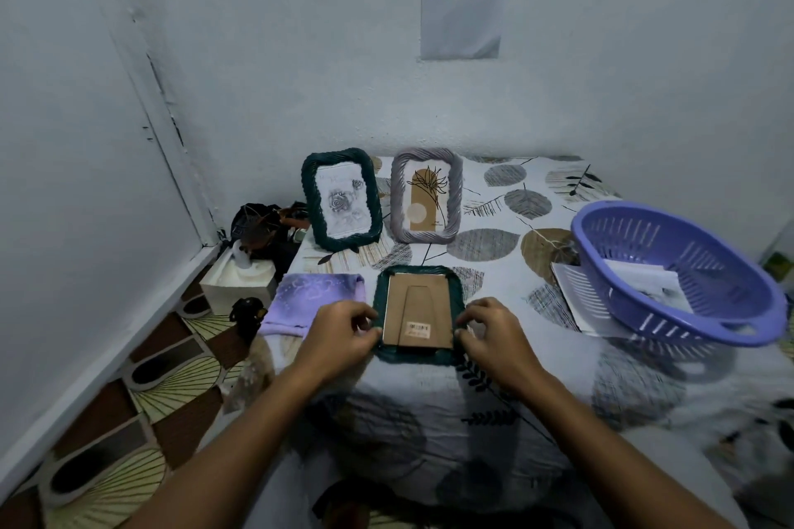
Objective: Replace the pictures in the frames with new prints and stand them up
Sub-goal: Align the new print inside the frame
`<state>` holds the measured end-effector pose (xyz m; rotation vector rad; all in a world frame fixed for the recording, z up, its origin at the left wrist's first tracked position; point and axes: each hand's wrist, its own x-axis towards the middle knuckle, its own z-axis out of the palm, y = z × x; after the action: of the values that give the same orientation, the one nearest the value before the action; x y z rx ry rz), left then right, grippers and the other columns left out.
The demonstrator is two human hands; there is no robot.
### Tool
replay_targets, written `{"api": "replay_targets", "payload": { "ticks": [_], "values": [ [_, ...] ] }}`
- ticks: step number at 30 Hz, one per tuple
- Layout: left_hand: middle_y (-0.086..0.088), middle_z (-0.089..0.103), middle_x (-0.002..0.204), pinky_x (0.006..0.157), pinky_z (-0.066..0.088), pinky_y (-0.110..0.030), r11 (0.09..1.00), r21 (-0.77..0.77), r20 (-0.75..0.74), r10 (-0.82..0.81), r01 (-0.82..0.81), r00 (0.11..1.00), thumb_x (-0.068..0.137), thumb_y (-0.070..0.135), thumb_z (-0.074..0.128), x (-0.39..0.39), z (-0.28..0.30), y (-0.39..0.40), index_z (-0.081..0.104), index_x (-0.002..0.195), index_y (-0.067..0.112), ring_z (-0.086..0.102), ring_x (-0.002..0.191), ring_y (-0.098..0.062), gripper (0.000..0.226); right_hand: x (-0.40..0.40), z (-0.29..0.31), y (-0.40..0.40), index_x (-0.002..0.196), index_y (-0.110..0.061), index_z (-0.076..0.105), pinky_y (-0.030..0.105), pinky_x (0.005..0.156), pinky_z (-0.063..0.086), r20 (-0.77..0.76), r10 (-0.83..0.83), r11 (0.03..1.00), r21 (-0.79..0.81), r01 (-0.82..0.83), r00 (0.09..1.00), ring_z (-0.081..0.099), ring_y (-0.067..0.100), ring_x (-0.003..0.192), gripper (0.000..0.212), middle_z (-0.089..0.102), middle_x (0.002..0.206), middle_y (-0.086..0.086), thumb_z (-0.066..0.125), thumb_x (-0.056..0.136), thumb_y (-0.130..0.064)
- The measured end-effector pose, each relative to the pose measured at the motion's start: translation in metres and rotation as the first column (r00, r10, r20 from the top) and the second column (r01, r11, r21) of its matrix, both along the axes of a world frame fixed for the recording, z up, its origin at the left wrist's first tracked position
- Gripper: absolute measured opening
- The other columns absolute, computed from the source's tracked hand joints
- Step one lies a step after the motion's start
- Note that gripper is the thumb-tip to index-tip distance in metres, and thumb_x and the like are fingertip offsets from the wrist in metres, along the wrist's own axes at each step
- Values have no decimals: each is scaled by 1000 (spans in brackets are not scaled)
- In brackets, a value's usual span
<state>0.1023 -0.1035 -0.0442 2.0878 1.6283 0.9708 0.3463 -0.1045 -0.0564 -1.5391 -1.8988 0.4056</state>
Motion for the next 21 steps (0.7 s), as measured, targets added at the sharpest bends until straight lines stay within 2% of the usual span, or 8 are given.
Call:
{"api": "replay_targets", "payload": {
  "ticks": [3, 6, 11, 19, 21],
  "values": [
    [-1, 66, 75, 63, 43, -16, 998, -39, 19, 45, -44, 999, 76, 22, 80, 2, -8, -18, 74, 97, 7, 60, 69, -11, 27, -6, -11, -19, 99, -11, 69, 30, 81, 45, -13, -40, 999, -8, 40, 999, 56, 19, 96, 21, 59, 101, 3, 70, 81, -20],
    [-6, 70, 84, 69, 47, -22, 994, -70, 37, 84, -82, 996, 75, 25, 81, 7, -14, -26, 74, 101, 5, 62, 77, -15, 33, -13, -17, -30, 101, -13, 67, 35, 84, 46, -28, -91, 996, -24, 90, 995, 54, 18, 96, 27, 59, 103, 1, 73, 80, -29],
    [-9, 72, 98, 78, 49, -23, 992, -47, 71, 122, -119, 990, 79, 27, 77, 15, -20, -35, 73, 108, 7, 63, 84, -15, 35, -23, -22, -36, 100, -8, 69, 26, 80, 41, -104, -166, 986, -4, 167, 981, 55, 20, 100, 28, 61, 107, 5, 75, 80, -26],
    [-2, 73, 87, 79, 55, -29, 971, -70, 179, 239, -230, 955, 76, 31, 79, 26, -29, -40, 73, 110, 11, 65, 81, -15, 40, -26, -25, -38, 110, -3, 68, 17, 81, 36, -172, -222, 975, -31, 220, 960, 53, 18, 106, 39, 59, 117, 5, 76, 79, -25],
    [0, 72, 85, 79, 55, -30, 968, -78, 190, 251, -240, 949, 75, 33, 80, 28, -30, -41, 72, 110, 12, 65, 80, -15, 42, -26, -25, -37, 111, -2, 67, 16, 80, 36, -188, -220, 976, -38, 216, 957, 52, 15, 101, 42, 59, 117, 6, 78, 77, -24]
  ]
}}
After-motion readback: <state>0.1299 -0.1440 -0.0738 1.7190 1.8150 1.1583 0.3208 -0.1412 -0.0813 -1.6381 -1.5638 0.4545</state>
